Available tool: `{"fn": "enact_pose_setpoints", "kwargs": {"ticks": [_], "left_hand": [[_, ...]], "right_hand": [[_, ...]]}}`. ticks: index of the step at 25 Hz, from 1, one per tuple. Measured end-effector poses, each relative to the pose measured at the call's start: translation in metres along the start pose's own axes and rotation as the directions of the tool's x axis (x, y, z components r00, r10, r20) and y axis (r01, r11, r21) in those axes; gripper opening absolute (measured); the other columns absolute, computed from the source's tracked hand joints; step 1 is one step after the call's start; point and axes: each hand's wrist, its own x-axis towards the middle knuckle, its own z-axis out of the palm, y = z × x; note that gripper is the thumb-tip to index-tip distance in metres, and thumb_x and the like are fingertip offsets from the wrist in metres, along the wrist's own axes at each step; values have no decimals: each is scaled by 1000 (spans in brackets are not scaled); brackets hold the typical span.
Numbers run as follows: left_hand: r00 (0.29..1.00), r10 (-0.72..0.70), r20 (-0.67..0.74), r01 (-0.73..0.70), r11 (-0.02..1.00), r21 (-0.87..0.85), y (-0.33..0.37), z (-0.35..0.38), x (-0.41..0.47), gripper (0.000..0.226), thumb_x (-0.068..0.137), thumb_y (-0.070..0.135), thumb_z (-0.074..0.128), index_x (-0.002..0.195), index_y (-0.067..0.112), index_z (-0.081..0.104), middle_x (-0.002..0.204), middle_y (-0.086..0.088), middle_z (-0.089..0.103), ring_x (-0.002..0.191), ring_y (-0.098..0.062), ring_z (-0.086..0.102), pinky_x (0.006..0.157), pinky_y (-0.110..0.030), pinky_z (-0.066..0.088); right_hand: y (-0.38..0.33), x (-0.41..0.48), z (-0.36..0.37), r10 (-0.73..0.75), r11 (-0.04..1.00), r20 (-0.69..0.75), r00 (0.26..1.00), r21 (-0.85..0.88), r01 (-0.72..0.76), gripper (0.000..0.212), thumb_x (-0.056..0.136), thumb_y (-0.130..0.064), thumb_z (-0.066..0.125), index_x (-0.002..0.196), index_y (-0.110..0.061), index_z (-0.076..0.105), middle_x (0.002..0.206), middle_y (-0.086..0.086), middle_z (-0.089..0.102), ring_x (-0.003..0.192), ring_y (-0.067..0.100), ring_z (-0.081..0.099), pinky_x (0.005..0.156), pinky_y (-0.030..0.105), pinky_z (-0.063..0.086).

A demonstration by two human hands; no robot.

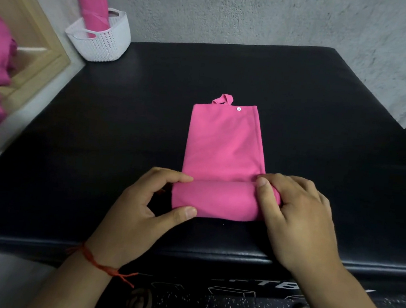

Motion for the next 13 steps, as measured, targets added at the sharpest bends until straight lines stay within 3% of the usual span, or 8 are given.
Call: {"fn": "enact_pose_setpoints", "kwargs": {"ticks": [7, 13], "left_hand": [[998, -67, -2, 67, 997, 33, -2, 4, 6, 38, 91, 46, 69, 129, 42, 65, 126, 22, 64, 120, 1, 60, 94, -8, 44], [998, -56, 25, 49, 975, 217, -10, 8, 9, 42, 103, 65, 41, 132, 41, 58, 119, 24, 63, 115, -3, 60, 94, -24, 47]], "right_hand": [[2, -1, 0, -62, 994, -23, 998, 91, 64, 41, 112, -52, 28, 122, -43, 66, 109, -27, 63, 109, 7, 51, 99, 43, 45], [-2, 0, -4, -37, 999, 18, 999, -1, 37, 53, 97, -83, 32, 109, -44, 67, 105, -23, 57, 100, 8, 49, 93, 38, 41]]}}
